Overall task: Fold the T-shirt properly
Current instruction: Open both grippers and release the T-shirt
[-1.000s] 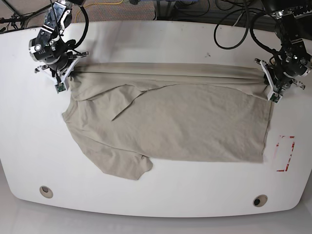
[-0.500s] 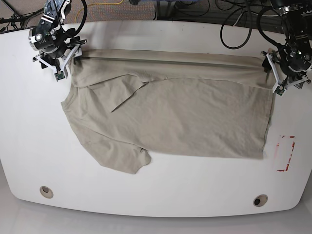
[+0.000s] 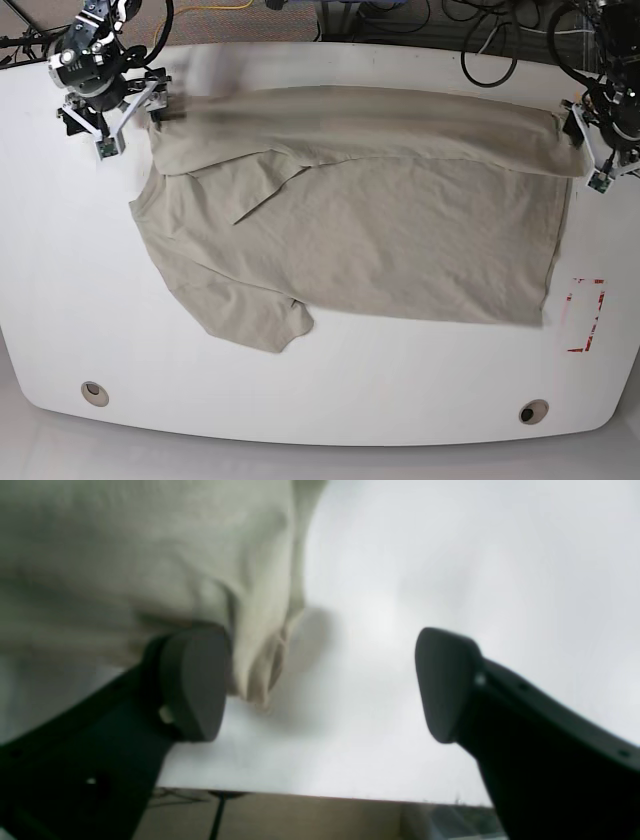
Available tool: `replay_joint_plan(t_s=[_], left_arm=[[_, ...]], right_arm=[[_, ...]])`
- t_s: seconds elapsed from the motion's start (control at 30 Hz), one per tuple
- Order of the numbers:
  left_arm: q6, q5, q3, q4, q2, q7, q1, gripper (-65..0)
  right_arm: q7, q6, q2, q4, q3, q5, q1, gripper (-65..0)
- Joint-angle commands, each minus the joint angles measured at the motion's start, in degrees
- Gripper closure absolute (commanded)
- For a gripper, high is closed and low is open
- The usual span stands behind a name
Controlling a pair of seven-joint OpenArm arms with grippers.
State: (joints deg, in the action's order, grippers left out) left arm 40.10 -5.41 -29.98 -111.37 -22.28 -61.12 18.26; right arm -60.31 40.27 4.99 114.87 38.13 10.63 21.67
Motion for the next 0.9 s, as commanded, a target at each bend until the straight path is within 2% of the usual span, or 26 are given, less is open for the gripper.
replay_joint_plan(t_s=[0.0, 0.3, 0.53, 0.87], left_arm=[[-0.1, -0.9, 0.0, -2.9, -0.5, 1.0, -0.6, -46.5], [-0.1, -0.3, -1.7, -2.3, 3.5, 1.1, -4.0, -46.5], [-0.1, -0.3, -2.4, 1.4, 4.6, 1.3, -4.2, -46.4], [-0.1, -0.3, -1.6, 1.7, 4.7, 1.3, -1.3, -46.4]], right_arm=[[0.8, -0.3, 0.6, 1.1, 1.2, 3.3, 0.2, -52.0], [0.8, -0.3, 1.8, 1.1, 2.6, 8.8, 2.5, -50.3], [0.8, -0.3, 1.0, 1.1, 7.5, 7.3, 2.5, -50.3], [0.7, -0.3, 0.2, 1.2, 3.5, 14.2, 2.9, -50.3]])
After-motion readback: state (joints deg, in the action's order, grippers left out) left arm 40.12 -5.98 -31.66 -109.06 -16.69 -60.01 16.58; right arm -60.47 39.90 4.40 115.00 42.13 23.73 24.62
